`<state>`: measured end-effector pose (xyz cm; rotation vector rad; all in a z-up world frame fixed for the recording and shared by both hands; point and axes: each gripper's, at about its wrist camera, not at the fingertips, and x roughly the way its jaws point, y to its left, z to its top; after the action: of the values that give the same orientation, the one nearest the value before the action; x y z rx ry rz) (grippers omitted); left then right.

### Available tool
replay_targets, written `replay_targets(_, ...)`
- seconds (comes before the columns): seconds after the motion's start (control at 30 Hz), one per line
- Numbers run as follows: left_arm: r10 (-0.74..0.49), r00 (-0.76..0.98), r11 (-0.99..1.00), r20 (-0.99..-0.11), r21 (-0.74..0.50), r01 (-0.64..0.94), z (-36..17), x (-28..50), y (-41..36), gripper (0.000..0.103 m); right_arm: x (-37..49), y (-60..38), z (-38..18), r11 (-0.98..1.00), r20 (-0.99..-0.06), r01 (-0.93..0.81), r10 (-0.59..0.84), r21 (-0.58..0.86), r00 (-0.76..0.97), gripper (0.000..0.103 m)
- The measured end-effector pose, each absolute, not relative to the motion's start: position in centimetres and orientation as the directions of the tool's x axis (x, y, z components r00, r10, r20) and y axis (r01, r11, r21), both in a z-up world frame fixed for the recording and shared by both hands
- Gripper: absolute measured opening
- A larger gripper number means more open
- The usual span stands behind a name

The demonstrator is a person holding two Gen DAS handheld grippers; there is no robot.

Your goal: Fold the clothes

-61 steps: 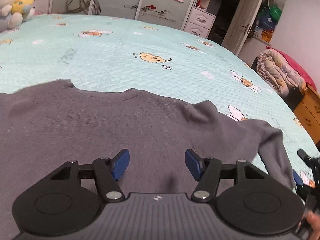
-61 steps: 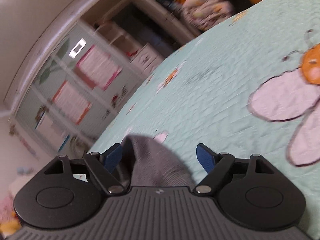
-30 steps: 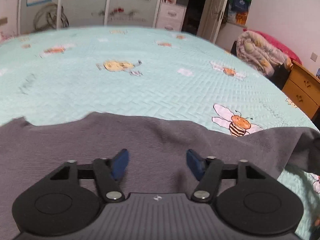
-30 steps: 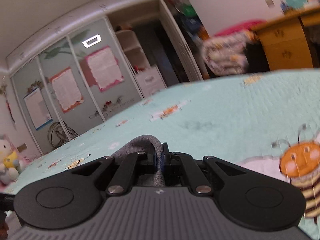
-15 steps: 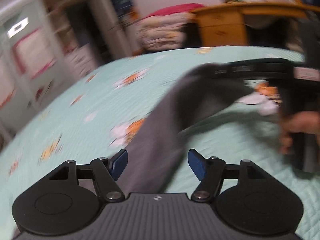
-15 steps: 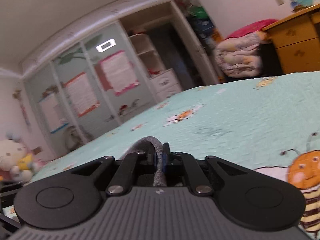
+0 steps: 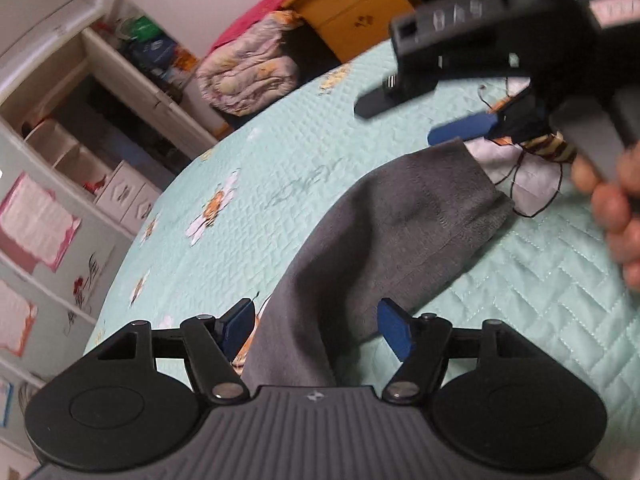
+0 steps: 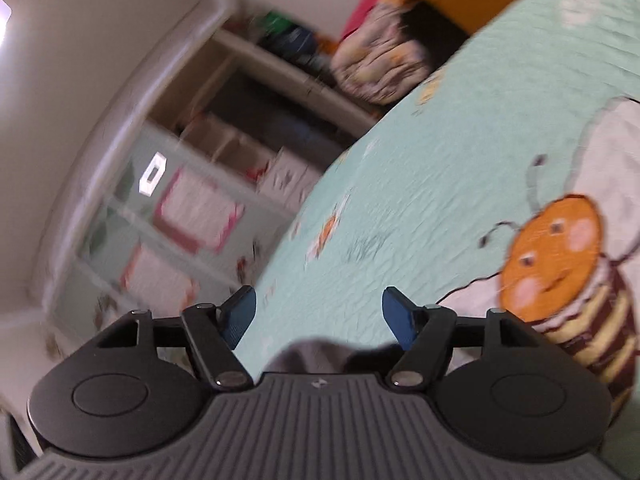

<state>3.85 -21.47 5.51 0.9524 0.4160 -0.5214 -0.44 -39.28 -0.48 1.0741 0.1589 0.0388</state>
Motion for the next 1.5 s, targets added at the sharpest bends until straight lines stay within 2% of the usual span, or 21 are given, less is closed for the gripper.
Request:
replay_targets(0.1, -0.262, 0.793, 0.405, -0.550, 0.683, 0.608, 5.5, 3.8, -22.3, 0.072, -1.3, -40.5, -1.6, 0.395, -0.112, 0.086, 0.043, 0.915, 0.993, 0.071)
replay_targets(0.17, -0.280, 0.786, 0.357, -0.552, 0.700, 0.619, 5.5, 3.8, -22.8, 0.077, -1.6, -40.7, -1.7, 0.392, -0.126, 0.115, 0.001, 0.913, 0.992, 0.071)
replay_targets(0.27, -0.282, 0.792, 0.444, -0.541, 0.658, 0.608, 7.6, 5.1, -21.8, 0.080, -1.9, -40.6, -1.5, 0.407, -0.116, 0.120, -0.037, 0.905, 0.993, 0.071)
replay_targets(0.3, -0.282, 0.795, 0.476, -0.538, 0.641, 0.602, 8.4, 5.6, -21.5, 0.076, -1.9, -40.5, -1.4, 0.413, -0.115, 0.122, -0.042, 0.902, 0.992, 0.071)
replay_targets(0.37, -0.281, 0.800, 0.537, -0.531, 0.604, 0.589, 9.9, 6.5, -20.8, 0.020, -1.8, -40.4, -1.5, 0.423, -0.120, 0.126, -0.042, 0.897, 0.992, 0.071)
replay_targets(0.4, -0.280, 0.802, 0.566, -0.527, 0.584, 0.581, 10.6, 7.0, -20.4, 0.007, -1.7, -40.4, -1.6, 0.425, -0.123, 0.127, -0.039, 0.896, 0.992, 0.071)
replay_targets(0.43, -0.279, 0.805, 0.595, -0.523, 0.564, 0.573, 11.4, 7.5, -20.0, 0.005, -1.6, -40.5, -1.6, 0.424, -0.124, 0.127, -0.035, 0.897, 0.992, 0.071)
replay_targets(0.6, -0.272, 0.818, 0.726, -0.507, 0.450, 0.520, 15.2, 9.8, -18.2, 0.003, -1.2, -40.9, -1.7, 0.425, -0.133, 0.130, -0.023, 0.896, 0.991, 0.071)
replay_targets(0.8, -0.305, 0.768, 0.738, -0.563, 0.370, 0.564, 14.1, 10.2, -18.0, 0.009, -0.9, -40.8, -1.9, 0.425, -0.157, 0.145, -0.005, 0.894, 0.988, 0.071)
replay_targets(1.03, -0.346, 0.700, 0.741, -0.624, 0.276, 0.612, 12.7, 10.5, -17.8, 0.000, -0.1, -40.3, -1.8, 0.465, -0.207, 0.169, 0.032, 0.869, 0.978, 0.071)
replay_targets(1.07, -0.348, 0.699, 0.742, -0.625, 0.273, 0.613, 12.8, 10.6, -18.0, 0.001, 0.0, -40.2, -1.8, 0.470, -0.211, 0.169, 0.037, 0.866, 0.977, 0.071)
replay_targets(1.1, -0.348, 0.699, 0.742, -0.625, 0.272, 0.613, 12.9, 10.7, -18.2, 0.007, 0.1, -40.2, -1.8, 0.471, -0.212, 0.168, 0.041, 0.866, 0.976, 0.071)
replay_targets(1.17, -0.340, 0.699, 0.715, -0.630, 0.309, 0.627, 12.3, 10.0, -18.8, 0.025, 0.0, -40.4, -2.1, 0.451, -0.203, 0.163, 0.042, 0.877, 0.978, 0.071)
replay_targets(1.2, -0.324, 0.705, 0.690, -0.630, 0.353, 0.632, 11.5, 9.4, -19.5, 0.056, -0.1, -40.5, -2.2, 0.441, -0.199, 0.161, 0.042, 0.883, 0.979, 0.071)
replay_targets(1.23, -0.308, 0.713, 0.660, -0.630, 0.399, 0.637, 10.7, 8.8, -20.2, 0.083, -0.1, -40.5, -2.3, 0.434, -0.196, 0.159, 0.042, 0.887, 0.980, 0.071)
replay_targets(1.27, -0.300, 0.727, 0.617, -0.618, 0.456, 0.642, 9.7, 8.0, -21.0, 0.089, -0.1, -40.5, -2.3, 0.438, -0.198, 0.160, 0.042, 0.885, 0.979, 0.071)
replay_targets(1.3, -0.295, 0.741, 0.567, -0.603, 0.514, 0.644, 8.7, 7.2, -21.9, 0.091, -0.1, -40.4, -2.2, 0.441, -0.199, 0.161, 0.042, 0.883, 0.979, 0.071)
replay_targets(1.4, -0.269, 0.771, 0.454, -0.578, 0.629, 0.630, 5.7, 6.2, -24.9, 0.090, 0.0, -40.3, -2.2, 0.448, -0.203, 0.164, 0.041, 0.879, 0.978, 0.071)
replay_targets(1.5, -0.230, 0.781, 0.425, -0.581, 0.662, 0.618, 3.7, 7.8, -26.9, 0.090, -0.1, -40.4, -2.3, 0.434, -0.196, 0.160, 0.038, 0.887, 0.980, 0.071)
